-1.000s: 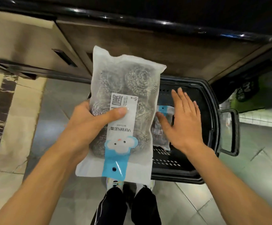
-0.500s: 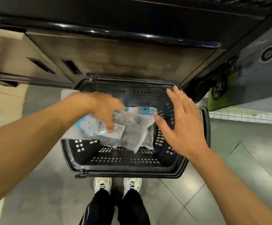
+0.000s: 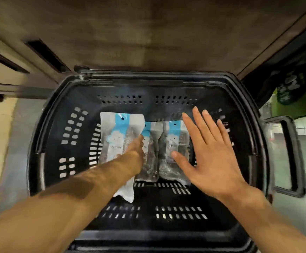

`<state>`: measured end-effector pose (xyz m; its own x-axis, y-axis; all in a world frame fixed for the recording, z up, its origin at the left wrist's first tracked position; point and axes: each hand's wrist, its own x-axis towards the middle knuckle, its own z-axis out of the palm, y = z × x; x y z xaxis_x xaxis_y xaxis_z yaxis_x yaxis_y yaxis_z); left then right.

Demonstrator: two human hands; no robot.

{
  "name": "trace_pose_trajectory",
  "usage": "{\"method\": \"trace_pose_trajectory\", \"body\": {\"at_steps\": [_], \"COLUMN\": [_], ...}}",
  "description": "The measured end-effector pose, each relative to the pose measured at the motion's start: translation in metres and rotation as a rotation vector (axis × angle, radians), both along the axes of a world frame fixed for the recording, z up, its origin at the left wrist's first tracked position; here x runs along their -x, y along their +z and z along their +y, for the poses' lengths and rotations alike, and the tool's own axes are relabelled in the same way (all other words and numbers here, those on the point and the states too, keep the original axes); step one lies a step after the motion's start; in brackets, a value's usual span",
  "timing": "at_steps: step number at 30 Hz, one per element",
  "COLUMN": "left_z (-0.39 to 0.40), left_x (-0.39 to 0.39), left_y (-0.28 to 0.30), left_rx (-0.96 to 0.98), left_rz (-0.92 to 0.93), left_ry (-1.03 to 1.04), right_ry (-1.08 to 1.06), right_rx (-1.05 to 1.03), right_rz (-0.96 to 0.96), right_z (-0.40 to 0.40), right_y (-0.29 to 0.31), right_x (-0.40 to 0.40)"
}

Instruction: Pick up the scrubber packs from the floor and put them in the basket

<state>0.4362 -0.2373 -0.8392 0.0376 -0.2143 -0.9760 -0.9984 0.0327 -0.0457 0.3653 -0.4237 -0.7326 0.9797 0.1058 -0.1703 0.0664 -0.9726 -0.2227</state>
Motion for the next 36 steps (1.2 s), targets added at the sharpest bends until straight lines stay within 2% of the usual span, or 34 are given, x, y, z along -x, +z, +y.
{"method": "trace_pose_trajectory", "body": {"at_steps": [1,2,3,6,8,13,16,18,21,24,30,36], "left_z": [-0.005,-0.007,-0.008,0.007,0.019,0.056,0.072,0.08,0.092,0.118,0.176,0.26], "left_x": [0.001,-0.003,-0.007,-0.006,-0.007,-0.008,-0.01,-0.012,-0.008,0.004,0.039,0.099], "left_y": [-0.01,-0.026,-0.027,-0.057,-0.064,-0.04,-0.003,0.038,0.109,0.196,0.39,0.577], "left_rx": [-0.057,0.009,-0.04,0.051,0.173,0.36,0.465,0.557,0.754,1.062,1.384,1.484], "left_rz": [-0.106,-0.155,-0.163,-0.18,-0.171,-0.179,-0.214,-0.281,-0.393,-0.517,-0.734,-1.04], "left_ry": [0.067,0.165,0.182,0.071,0.106,0.144,0.286,0.477,0.884,1.171,1.423,1.615], "right_ry": [0.002,0.004,0.004,0.012,0.026,0.06,0.073,0.074,0.075,0.113,0.243,0.454], "right_rx": [0.0,0.001,-0.004,-0.029,-0.039,-0.002,0.015,0.016,0.008,-0.008,-0.105,-0.155], "right_rz": [-0.012,-0.019,-0.022,-0.036,-0.022,0.027,0.025,0.031,0.038,-0.016,-0.052,-0.169], "right_z": [0.002,0.004,0.006,0.014,0.019,0.029,0.037,0.042,0.053,0.069,0.119,0.22], "right_y": [-0.013,-0.026,-0.037,-0.062,-0.07,-0.061,-0.034,-0.007,0.037,0.104,0.267,0.451], "right_x": [-0.002,-0.004,-0.006,-0.009,-0.01,-0.013,-0.021,-0.028,-0.036,-0.043,-0.061,-0.066]}}
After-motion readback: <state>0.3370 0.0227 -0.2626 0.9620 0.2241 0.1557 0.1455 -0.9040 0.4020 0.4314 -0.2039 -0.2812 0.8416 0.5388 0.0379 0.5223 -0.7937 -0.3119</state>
